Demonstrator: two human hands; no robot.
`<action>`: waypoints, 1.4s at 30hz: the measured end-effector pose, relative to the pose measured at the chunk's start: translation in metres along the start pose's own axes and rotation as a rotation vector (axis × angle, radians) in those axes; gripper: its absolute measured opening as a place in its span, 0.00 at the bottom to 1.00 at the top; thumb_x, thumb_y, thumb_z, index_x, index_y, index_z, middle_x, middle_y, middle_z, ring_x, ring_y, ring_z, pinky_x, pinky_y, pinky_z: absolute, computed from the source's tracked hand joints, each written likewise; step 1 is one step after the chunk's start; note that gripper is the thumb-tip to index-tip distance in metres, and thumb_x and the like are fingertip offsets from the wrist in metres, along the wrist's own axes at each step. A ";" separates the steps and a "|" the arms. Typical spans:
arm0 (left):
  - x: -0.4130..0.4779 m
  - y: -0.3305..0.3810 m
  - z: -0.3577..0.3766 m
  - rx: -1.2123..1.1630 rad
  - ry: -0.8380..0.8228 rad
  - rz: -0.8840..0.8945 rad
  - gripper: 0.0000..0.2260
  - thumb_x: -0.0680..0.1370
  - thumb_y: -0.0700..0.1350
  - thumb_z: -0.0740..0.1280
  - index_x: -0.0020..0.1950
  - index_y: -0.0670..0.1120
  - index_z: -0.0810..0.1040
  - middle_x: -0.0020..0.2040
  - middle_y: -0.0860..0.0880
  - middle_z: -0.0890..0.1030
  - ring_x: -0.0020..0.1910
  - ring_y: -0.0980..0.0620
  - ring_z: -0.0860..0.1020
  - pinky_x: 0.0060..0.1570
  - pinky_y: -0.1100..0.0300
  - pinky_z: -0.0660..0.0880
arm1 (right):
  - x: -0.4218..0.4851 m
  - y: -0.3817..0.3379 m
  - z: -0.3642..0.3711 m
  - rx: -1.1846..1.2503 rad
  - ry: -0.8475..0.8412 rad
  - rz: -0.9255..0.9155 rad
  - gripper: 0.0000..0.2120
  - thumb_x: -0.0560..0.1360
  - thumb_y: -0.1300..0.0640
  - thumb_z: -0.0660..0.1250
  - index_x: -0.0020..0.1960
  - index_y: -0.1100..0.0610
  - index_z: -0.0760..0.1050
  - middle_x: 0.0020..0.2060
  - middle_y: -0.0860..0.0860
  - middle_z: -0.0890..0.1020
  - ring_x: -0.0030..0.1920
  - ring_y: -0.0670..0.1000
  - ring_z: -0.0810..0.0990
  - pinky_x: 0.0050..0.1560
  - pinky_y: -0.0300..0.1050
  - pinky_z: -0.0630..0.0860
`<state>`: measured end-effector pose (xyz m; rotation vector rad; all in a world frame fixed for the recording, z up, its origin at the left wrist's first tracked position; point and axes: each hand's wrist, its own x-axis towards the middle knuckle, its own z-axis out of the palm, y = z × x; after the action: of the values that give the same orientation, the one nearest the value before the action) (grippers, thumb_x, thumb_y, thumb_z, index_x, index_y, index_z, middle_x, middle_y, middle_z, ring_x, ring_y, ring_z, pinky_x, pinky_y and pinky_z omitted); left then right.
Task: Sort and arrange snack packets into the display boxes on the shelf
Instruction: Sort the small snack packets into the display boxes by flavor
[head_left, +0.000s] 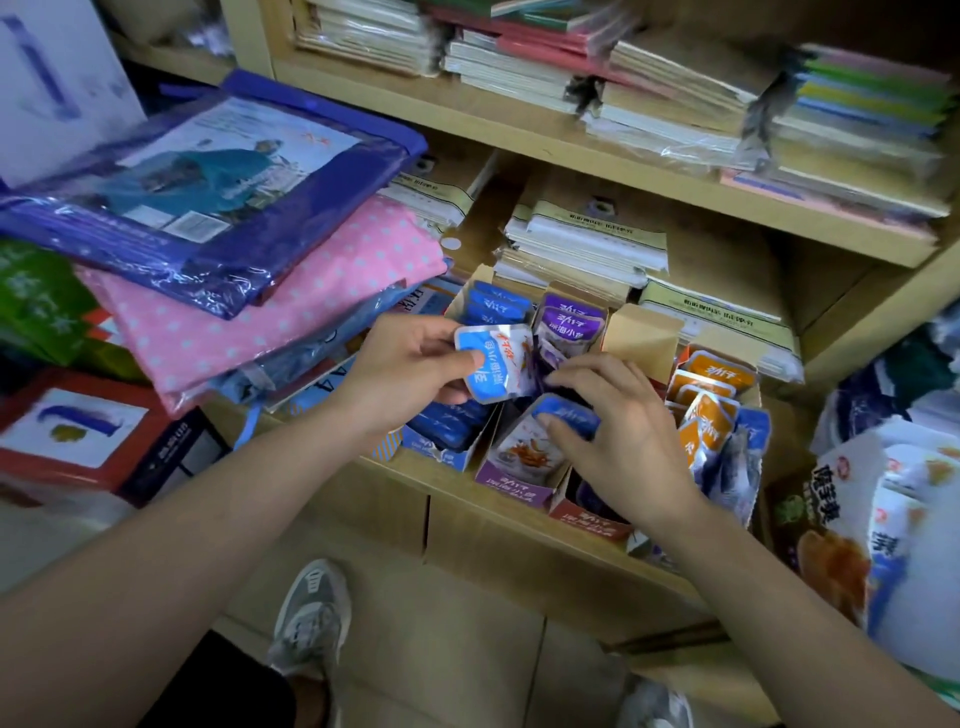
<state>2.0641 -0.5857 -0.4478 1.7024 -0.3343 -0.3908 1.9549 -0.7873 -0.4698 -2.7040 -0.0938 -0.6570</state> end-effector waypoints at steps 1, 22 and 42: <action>0.001 -0.001 -0.001 0.020 0.045 0.015 0.06 0.78 0.37 0.71 0.49 0.48 0.84 0.43 0.46 0.87 0.39 0.53 0.86 0.35 0.64 0.80 | -0.001 0.001 0.001 -0.004 0.031 0.003 0.14 0.73 0.58 0.74 0.59 0.56 0.81 0.55 0.50 0.81 0.57 0.51 0.78 0.56 0.46 0.77; 0.028 0.005 -0.053 0.740 0.399 0.553 0.11 0.78 0.50 0.66 0.60 0.56 0.82 0.48 0.53 0.81 0.41 0.48 0.81 0.42 0.48 0.78 | -0.004 0.005 0.002 0.092 -0.150 0.001 0.12 0.71 0.57 0.78 0.54 0.55 0.82 0.48 0.47 0.80 0.49 0.47 0.79 0.48 0.49 0.81; 0.045 -0.010 -0.026 0.832 0.430 0.329 0.06 0.74 0.42 0.74 0.38 0.43 0.81 0.35 0.48 0.83 0.40 0.43 0.82 0.39 0.55 0.74 | 0.024 0.000 -0.037 0.888 0.259 0.386 0.03 0.71 0.55 0.73 0.44 0.53 0.81 0.39 0.52 0.85 0.39 0.53 0.84 0.45 0.50 0.83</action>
<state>2.1156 -0.5807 -0.4566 2.4176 -0.4843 0.4242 1.9605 -0.8009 -0.4282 -1.7080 0.1640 -0.6351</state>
